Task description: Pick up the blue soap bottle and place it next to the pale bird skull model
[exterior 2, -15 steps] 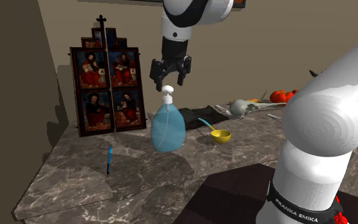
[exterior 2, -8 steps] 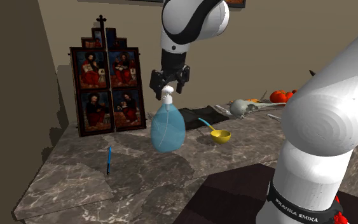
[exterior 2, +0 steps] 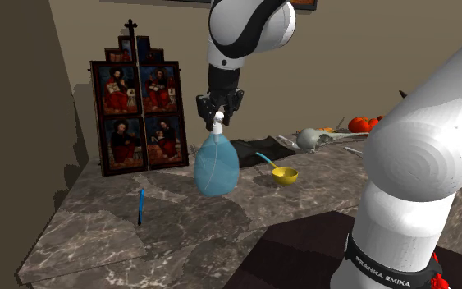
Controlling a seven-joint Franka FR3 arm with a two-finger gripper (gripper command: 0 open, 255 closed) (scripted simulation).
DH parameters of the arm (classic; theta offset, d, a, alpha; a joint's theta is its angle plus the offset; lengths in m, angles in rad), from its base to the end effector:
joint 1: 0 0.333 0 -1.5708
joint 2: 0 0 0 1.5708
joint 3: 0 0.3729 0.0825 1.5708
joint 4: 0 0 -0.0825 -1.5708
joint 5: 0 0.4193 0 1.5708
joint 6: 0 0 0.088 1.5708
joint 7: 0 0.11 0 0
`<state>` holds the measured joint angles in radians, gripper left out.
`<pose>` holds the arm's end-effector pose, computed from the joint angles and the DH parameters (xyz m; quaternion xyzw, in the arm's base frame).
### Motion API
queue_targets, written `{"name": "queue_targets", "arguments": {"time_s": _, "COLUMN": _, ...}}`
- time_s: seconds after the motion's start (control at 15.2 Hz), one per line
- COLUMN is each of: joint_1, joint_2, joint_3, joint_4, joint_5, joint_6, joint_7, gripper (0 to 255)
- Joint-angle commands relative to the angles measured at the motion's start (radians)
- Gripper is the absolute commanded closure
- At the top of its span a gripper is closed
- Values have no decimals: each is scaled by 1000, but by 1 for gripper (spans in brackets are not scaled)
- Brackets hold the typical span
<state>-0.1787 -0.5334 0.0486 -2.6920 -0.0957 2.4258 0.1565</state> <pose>0.3868 -0.0509 0.4491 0.9837 -0.1117 0.1329 0.0468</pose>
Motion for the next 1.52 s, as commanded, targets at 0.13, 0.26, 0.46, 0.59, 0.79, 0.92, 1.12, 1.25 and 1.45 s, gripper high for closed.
{"name": "queue_targets", "arguments": {"time_s": 0.13, "joint_1": 0, "joint_2": 0, "joint_3": 0, "joint_4": 0, "joint_5": 0, "joint_6": 0, "joint_7": 0, "gripper": 255}}
{"name": "queue_targets", "arguments": {"time_s": 0.26, "joint_1": 0, "joint_2": 0, "joint_3": 0, "joint_4": 0, "joint_5": 0, "joint_6": 0, "joint_7": 0, "gripper": 255}}
{"name": "queue_targets", "arguments": {"time_s": 0.46, "joint_1": 0, "joint_2": 0, "joint_3": 0, "joint_4": 0, "joint_5": 0, "joint_6": 0, "joint_7": 0, "gripper": 255}}
{"name": "queue_targets", "arguments": {"time_s": 0.59, "joint_1": 2, "joint_2": -14, "joint_3": -1, "joint_4": 18, "joint_5": 3, "joint_6": -32, "joint_7": -4, "gripper": 255}}
{"name": "queue_targets", "arguments": {"time_s": 0.79, "joint_1": 4, "joint_2": -33, "joint_3": -3, "joint_4": 46, "joint_5": 7, "joint_6": -79, "joint_7": -9, "gripper": 255}}
{"name": "queue_targets", "arguments": {"time_s": 0.92, "joint_1": 6, "joint_2": -44, "joint_3": -4, "joint_4": 66, "joint_5": 9, "joint_6": -110, "joint_7": -13, "gripper": 255}}
{"name": "queue_targets", "arguments": {"time_s": 1.12, "joint_1": 7, "joint_2": -58, "joint_3": -6, "joint_4": 97, "joint_5": 12, "joint_6": -155, "joint_7": -17, "gripper": 255}}
{"name": "queue_targets", "arguments": {"time_s": 1.25, "joint_1": 8, "joint_2": -66, "joint_3": -6, "joint_4": 119, "joint_5": 14, "joint_6": -185, "joint_7": -20, "gripper": 255}}
{"name": "queue_targets", "arguments": {"time_s": 1.45, "joint_1": 9, "joint_2": -75, "joint_3": -7, "joint_4": 153, "joint_5": 16, "joint_6": -228, "joint_7": -25, "gripper": 255}}
